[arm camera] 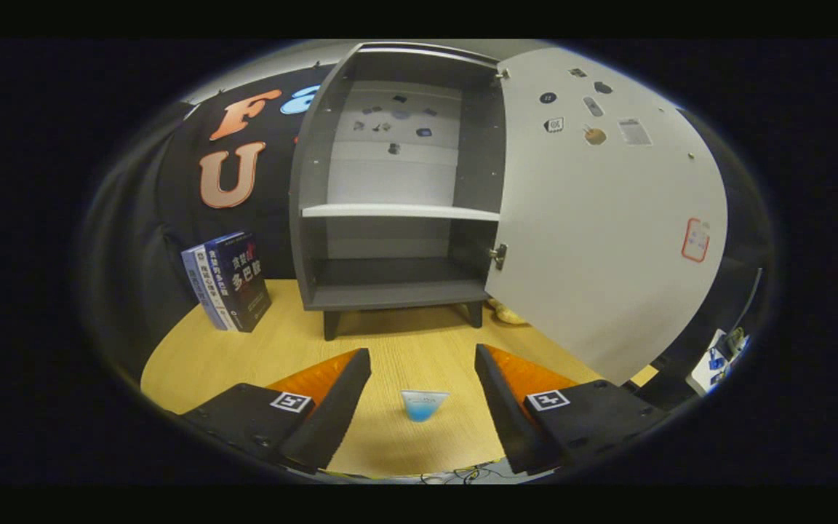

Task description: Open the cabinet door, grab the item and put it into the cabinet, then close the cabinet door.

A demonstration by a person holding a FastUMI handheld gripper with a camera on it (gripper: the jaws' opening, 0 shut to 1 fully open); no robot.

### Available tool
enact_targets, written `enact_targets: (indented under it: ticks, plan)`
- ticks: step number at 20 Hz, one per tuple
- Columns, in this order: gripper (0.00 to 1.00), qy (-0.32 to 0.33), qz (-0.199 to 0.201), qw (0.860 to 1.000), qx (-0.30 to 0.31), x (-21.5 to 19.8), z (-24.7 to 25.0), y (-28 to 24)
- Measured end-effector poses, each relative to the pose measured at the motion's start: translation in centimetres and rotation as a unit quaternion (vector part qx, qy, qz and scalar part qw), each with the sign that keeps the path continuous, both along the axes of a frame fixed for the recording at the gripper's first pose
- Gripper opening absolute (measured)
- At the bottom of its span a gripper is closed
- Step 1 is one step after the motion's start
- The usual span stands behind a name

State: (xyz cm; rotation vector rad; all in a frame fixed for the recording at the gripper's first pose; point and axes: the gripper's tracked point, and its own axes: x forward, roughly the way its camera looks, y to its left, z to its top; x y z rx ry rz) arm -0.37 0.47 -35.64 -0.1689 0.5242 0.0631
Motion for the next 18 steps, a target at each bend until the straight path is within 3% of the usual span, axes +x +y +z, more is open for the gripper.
enact_targets:
  ticks: [5, 14, 18]
  plan:
    - [0.93, 0.059, -0.026, 0.998, 0.012, -0.7, -5.9, -1.4]
    - [0.93, 0.125, -0.044, 0.989, 0.062, -0.2, -11.6, -0.9]
    - [0.65, 0.137, -0.048, 0.988, 0.054, 0.1, -12.2, -0.9]
